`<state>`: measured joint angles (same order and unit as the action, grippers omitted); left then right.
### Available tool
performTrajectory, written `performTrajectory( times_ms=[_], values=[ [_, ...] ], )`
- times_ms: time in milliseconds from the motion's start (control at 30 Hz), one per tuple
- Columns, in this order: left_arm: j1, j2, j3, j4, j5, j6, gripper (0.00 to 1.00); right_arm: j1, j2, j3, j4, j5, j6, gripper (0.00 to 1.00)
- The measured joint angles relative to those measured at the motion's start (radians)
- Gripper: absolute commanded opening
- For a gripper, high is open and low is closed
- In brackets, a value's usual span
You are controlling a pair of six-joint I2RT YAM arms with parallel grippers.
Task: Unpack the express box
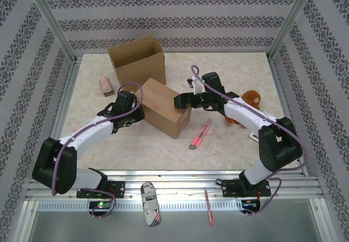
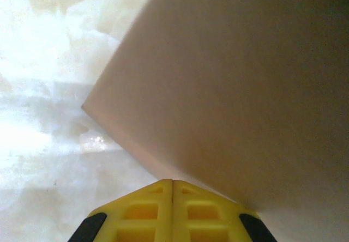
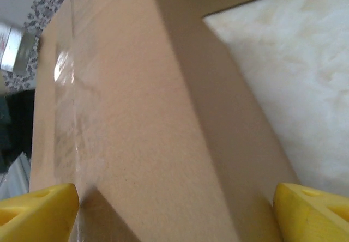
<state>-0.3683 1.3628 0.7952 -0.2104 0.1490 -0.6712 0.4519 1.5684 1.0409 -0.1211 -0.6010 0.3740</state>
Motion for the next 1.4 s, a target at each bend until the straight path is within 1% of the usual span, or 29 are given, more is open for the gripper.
performTrajectory(
  times_ms=[200, 433, 467, 500, 533, 567, 667, 733, 767, 900, 1033, 1133, 1167, 1267, 1400],
  values=[
    [0.024, 0.046, 0.035, 0.002, 0.008, 0.017, 0.00, 0.057, -0.079, -0.069, -0.001, 0.013, 0.043, 0.91],
    [0.023, 0.047, 0.036, -0.001, 0.015, 0.018, 0.00, 0.105, -0.148, -0.134, 0.007, 0.039, 0.100, 0.91],
    [0.023, 0.043, 0.036, -0.006, 0.015, 0.018, 0.02, 0.109, -0.153, -0.138, 0.009, 0.042, 0.105, 0.91],
    [0.023, 0.035, 0.036, -0.016, 0.014, 0.018, 0.05, 0.115, -0.158, -0.144, 0.015, 0.045, 0.112, 0.91],
    [0.023, 0.024, 0.036, -0.031, 0.011, 0.018, 0.11, 0.116, -0.161, -0.148, 0.020, 0.047, 0.119, 0.91],
    [0.023, 0.012, 0.036, -0.047, 0.006, 0.020, 0.19, 0.121, -0.162, -0.150, 0.021, 0.050, 0.122, 0.91],
    [0.023, -0.045, 0.040, -0.120, -0.016, 0.016, 0.49, 0.122, -0.163, -0.150, 0.021, 0.065, 0.127, 0.92],
    [0.023, -0.085, 0.040, -0.166, -0.024, 0.012, 0.62, 0.122, -0.163, -0.150, 0.021, 0.076, 0.127, 0.92],
    [0.023, -0.105, 0.040, -0.186, -0.024, 0.006, 0.67, 0.122, -0.164, -0.150, 0.021, 0.083, 0.128, 0.92],
    [0.023, -0.185, 0.040, -0.232, 0.002, -0.027, 0.78, 0.121, -0.163, -0.150, 0.021, 0.096, 0.130, 0.92],
    [0.023, -0.247, 0.039, -0.230, 0.069, -0.072, 0.86, 0.121, -0.164, -0.150, 0.022, 0.099, 0.144, 0.92],
    [0.023, -0.269, 0.039, -0.224, 0.103, -0.102, 0.98, 0.121, -0.164, -0.150, 0.024, 0.099, 0.152, 0.92],
    [0.023, -0.272, 0.039, -0.220, 0.110, -0.113, 1.00, 0.121, -0.164, -0.150, 0.026, 0.099, 0.154, 0.92],
    [0.023, -0.269, 0.041, -0.202, 0.130, -0.140, 1.00, 0.121, -0.163, -0.150, 0.036, 0.099, 0.159, 0.92],
    [0.024, -0.211, 0.054, -0.148, 0.168, -0.170, 1.00, 0.122, -0.163, -0.150, 0.051, 0.099, 0.171, 0.92]
  ],
)
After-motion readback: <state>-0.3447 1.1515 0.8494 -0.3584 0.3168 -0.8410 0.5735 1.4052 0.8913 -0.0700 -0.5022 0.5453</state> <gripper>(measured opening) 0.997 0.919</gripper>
